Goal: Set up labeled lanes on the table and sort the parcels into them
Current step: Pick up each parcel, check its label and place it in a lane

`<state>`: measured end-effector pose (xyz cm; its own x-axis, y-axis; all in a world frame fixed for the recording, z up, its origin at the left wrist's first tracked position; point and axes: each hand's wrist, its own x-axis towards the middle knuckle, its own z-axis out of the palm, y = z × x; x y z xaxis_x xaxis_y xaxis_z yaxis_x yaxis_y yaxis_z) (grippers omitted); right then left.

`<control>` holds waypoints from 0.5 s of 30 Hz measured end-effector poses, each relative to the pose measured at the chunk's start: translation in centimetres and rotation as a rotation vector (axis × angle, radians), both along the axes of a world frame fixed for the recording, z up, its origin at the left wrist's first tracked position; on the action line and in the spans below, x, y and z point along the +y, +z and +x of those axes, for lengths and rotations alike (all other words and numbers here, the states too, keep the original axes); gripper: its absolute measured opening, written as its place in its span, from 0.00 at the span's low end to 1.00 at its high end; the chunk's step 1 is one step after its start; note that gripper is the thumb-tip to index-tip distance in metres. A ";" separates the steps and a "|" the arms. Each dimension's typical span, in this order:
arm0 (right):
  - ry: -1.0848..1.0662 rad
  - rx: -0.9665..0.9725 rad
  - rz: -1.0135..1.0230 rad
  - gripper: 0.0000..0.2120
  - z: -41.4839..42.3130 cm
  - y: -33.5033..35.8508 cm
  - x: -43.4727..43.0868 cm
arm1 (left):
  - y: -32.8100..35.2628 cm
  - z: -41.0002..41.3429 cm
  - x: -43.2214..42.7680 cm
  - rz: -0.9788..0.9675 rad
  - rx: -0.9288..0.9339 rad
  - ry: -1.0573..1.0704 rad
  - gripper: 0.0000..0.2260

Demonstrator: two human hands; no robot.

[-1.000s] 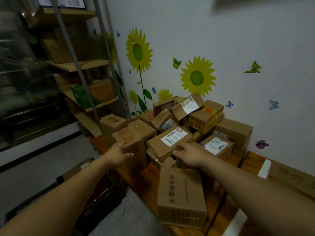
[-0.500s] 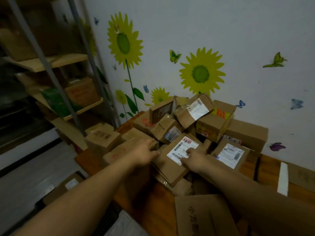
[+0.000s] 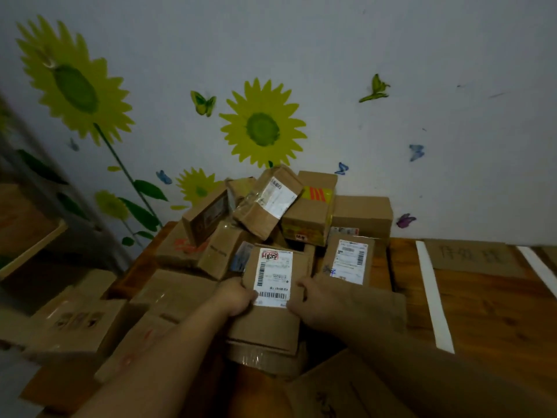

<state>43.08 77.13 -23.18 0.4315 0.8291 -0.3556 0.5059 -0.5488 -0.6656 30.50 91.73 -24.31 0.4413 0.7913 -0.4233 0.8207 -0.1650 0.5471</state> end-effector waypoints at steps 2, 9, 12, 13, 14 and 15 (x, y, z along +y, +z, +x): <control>-0.107 0.039 0.081 0.24 -0.4 0.2 -0.3 | 1.0 -0.4 -0.2 -0.116 -0.162 0.052 0.25; -0.519 0.196 0.496 0.25 -2.5 3.4 -2.8 | 5.9 -3.0 -2.5 -0.343 -0.701 0.097 0.27; -0.466 0.133 0.517 0.25 -4.0 4.8 -5.1 | 7.2 -3.2 -4.9 -0.362 -0.801 0.063 0.26; -0.446 0.113 0.508 0.26 -4.4 5.0 -6.0 | 7.4 -3.0 -5.7 -0.374 -0.825 0.052 0.26; -0.447 0.112 0.499 0.26 -4.6 5.1 -7.0 | 7.4 -2.9 -6.7 -0.388 -0.840 0.032 0.26; -0.462 0.111 0.508 0.27 -4.5 5.0 -8.1 | 7.3 -2.7 -7.6 -0.395 -0.846 -0.001 0.26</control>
<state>38.57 69.06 -18.17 0.7641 0.6441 -0.0346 0.2096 -0.2986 -0.9311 27.77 84.12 -17.06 0.7261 0.6580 -0.1996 0.1238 0.1604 0.9793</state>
